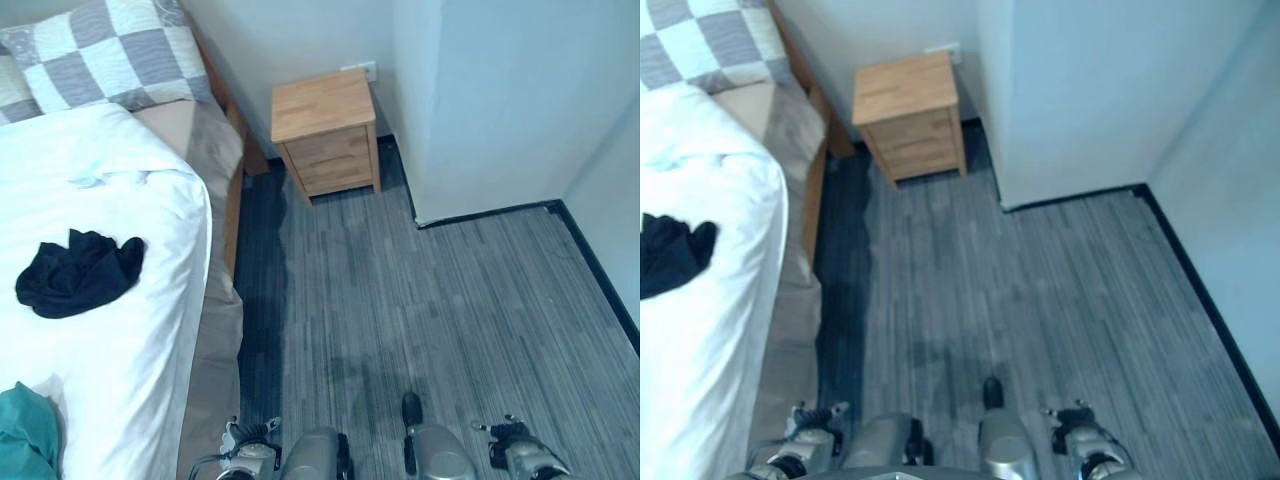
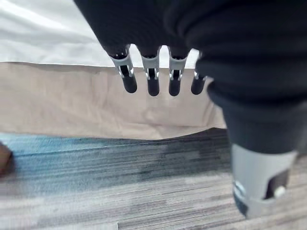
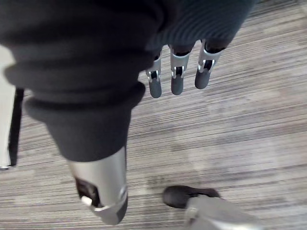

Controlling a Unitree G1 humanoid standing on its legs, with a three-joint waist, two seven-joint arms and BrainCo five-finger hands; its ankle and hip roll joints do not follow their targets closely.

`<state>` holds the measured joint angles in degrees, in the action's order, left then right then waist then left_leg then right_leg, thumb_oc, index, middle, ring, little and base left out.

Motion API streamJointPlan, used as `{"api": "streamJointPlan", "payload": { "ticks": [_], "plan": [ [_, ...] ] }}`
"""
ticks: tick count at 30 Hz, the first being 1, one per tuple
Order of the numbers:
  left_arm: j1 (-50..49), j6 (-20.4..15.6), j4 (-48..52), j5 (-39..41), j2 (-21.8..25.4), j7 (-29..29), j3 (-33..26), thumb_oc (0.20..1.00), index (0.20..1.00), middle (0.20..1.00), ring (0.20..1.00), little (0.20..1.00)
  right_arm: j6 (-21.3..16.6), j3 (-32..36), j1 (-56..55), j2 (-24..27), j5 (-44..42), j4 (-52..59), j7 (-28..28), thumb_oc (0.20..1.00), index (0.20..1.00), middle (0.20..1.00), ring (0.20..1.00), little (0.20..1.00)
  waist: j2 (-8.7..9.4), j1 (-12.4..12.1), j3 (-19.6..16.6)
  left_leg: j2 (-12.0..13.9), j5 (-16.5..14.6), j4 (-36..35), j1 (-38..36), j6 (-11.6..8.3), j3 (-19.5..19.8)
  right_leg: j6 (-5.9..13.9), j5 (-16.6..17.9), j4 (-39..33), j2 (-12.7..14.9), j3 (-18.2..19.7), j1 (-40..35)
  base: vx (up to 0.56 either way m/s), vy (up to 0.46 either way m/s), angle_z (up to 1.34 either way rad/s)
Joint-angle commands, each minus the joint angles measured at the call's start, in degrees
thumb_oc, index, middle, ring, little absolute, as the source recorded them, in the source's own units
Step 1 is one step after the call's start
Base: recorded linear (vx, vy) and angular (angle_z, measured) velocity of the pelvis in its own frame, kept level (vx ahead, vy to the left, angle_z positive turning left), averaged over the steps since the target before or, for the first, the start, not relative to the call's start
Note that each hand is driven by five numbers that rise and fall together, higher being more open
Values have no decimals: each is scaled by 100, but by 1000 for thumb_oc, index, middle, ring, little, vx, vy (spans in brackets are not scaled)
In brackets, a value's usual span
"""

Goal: Tidy up the quilt and then pick up the clothes from the bed and put them into the laundry hamper.

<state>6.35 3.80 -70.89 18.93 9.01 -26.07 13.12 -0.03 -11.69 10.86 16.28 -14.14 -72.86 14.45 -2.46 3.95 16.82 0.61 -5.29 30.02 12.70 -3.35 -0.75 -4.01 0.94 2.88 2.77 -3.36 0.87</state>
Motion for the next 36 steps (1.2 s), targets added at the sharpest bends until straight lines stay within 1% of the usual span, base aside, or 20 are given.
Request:
{"api": "streamJointPlan", "payload": {
  "ticks": [1,3,5,7,10,11,13,14,16,18,19,20,21,22,24,28,31,32,34,36],
  "plan": [
    [-107,87,-101,209,181,11,-59,1000,1000,1000,1000,1000,-113,41,-116,299,-207,84,-244,1000,1000,1000,1000,1000,-110,-117,247,87,1022,-1521,100,96,-91,693,-463,316,62,122,-204,384,49,-11],
    [-280,135,-185,302,199,-21,-137,1000,1000,1000,1000,1000,3,2,-138,339,-361,203,-330,1000,1000,1000,1000,1000,-199,-399,249,95,1308,-2909,447,-3,-33,715,-705,283,-51,161,-619,597,65,-4],
    [-404,27,-216,138,240,-4,-246,1000,1000,1000,1000,1000,123,-16,-189,331,-450,238,-352,1000,1000,1000,1000,1000,-170,-555,307,108,1338,-3163,730,-15,7,737,-979,400,-13,162,-941,610,92,-8],
    [-436,-56,-229,-233,274,136,-412,1000,1000,1000,1000,1000,286,19,-203,298,-279,182,-377,1000,1000,1000,1000,1000,-205,-653,232,294,1279,-3005,823,-36,-161,826,-1396,732,92,103,-1122,653,198,-47],
    [-406,61,-230,-559,267,288,-406,1000,1000,1000,1000,1000,390,109,-309,215,-393,4,-409,1000,1000,1000,1000,1000,-166,-780,14,380,1246,-2369,878,-49,-284,909,-1702,1268,347,-146,-1493,526,170,-65],
    [-401,33,-220,-697,279,244,-366,1000,1000,1000,1000,1000,357,152,-318,187,-421,-19,-417,1000,1000,1000,1000,1000,-151,-820,-30,363,1241,-2300,857,-27,-281,950,-1675,1419,439,-196,-1557,636,240,-33],
    [-355,-65,-187,-1178,366,150,-182,1000,1000,1000,1000,1000,278,326,-386,96,-615,-18,-343,1000,1000,1000,1000,1000,-86,-866,-150,210,1151,-2195,645,157,-405,1175,-1116,2423,804,-429,-1473,525,300,-11],
    [-290,-9,-202,-1162,444,200,-72,1000,1000,1000,1000,1000,184,437,-448,61,-741,50,-348,1000,1000,1000,1000,1000,-83,-825,-217,-22,1026,-2224,376,367,-431,1269,-383,3538,1116,-420,-1011,426,334,-19],
    [-123,198,-264,-812,517,208,-34,1000,1000,1000,1000,1000,36,313,-407,39,-620,117,-426,1000,1000,1000,1000,1000,-166,-686,-164,-115,821,-2230,29,517,-447,1132,-66,4358,1299,-287,-56,492,344,-42],
    [-13,225,-295,-797,584,356,-21,1000,1000,1000,1000,1000,-92,159,-384,5,-544,187,-446,1000,1000,1000,1000,1000,-254,-549,-68,-85,702,-2213,-226,546,-432,984,-178,4207,1228,-333,434,399,107,-39],
    [61,199,-297,-830,601,414,28,1000,1000,1000,1000,1000,-152,52,-348,-26,-596,214,-431,1000,1000,1000,1000,1000,-264,-437,0,-73,648,-2239,-438,532,-329,913,-280,3466,1002,-356,692,186,-57,-8],
    [73,197,-295,-858,600,428,34,1000,1000,1000,1000,1000,-153,38,-342,-26,-602,220,-432,1000,1000,1000,1000,1000,-278,-421,6,-54,642,-2250,-462,527,-306,905,-265,3286,944,-364,711,406,-243,-12],
    [287,169,-277,-1061,569,374,155,1000,1000,1000,1000,1000,-222,-142,-264,-25,-612,276,-390,1000,1000,1000,1000,1000,-94,-123,187,-204,364,-2332,-859,544,-45,998,-154,1359,600,-233,961,285,-199,-3],
    [300,155,-277,-1035,566,339,159,1000,1000,1000,1000,1000,-230,-150,-258,-25,-617,276,-382,1000,1000,1000,1000,1000,-90,-108,191,-207,355,-2338,-867,547,-34,1007,-115,1280,587,-230,962,384,-255,-3],
    [453,3,-278,-1585,480,446,375,1000,1000,1000,1000,1000,-191,-191,-258,-38,-522,313,-412,1000,1000,1000,1000,1000,159,197,287,-424,-96,-2374,-1253,660,159,1302,521,-95,435,197,1344,449,-178,48],
    [491,316,-163,-798,414,-89,588,1000,1000,1000,1000,1000,-94,-126,-423,-126,-352,284,-505,1000,1000,1000,1000,1000,249,430,216,-379,-512,-2086,-1498,708,389,1262,475,-11,247,651,1244,422,-189,79],
    [451,311,-148,-894,380,-91,470,1000,1000,1000,1000,1000,-97,-185,-486,-194,-51,177,-496,1000,1000,1000,1000,1000,286,456,85,-202,-743,-1732,-1587,628,282,1212,439,366,314,618,1197,296,-152,91],
    [440,114,-138,-1279,341,8,453,1000,1000,1000,1000,1000,-184,-218,-540,-166,-27,156,-498,1000,1000,1000,1000,1000,291,450,56,-106,-665,-1422,-1464,538,224,1160,389,414,328,582,1096,343,-209,104],
    [382,86,3,-849,231,-335,530,1000,1000,1000,1000,1000,-323,-214,-533,-12,26,228,-530,1000,1000,1000,1000,1000,306,354,82,-103,-259,-379,-867,439,263,999,312,311,322,555,783,243,-181,90],
    [332,198,66,-403,261,-247,425,1000,1000,1000,1000,1000,-427,-176,-480,117,-173,293,-486,1000,1000,1000,1000,1000,269,297,86,82,0,-456,-666,331,84,926,184,207,338,361,532,149,-45,66]
  ]
}}
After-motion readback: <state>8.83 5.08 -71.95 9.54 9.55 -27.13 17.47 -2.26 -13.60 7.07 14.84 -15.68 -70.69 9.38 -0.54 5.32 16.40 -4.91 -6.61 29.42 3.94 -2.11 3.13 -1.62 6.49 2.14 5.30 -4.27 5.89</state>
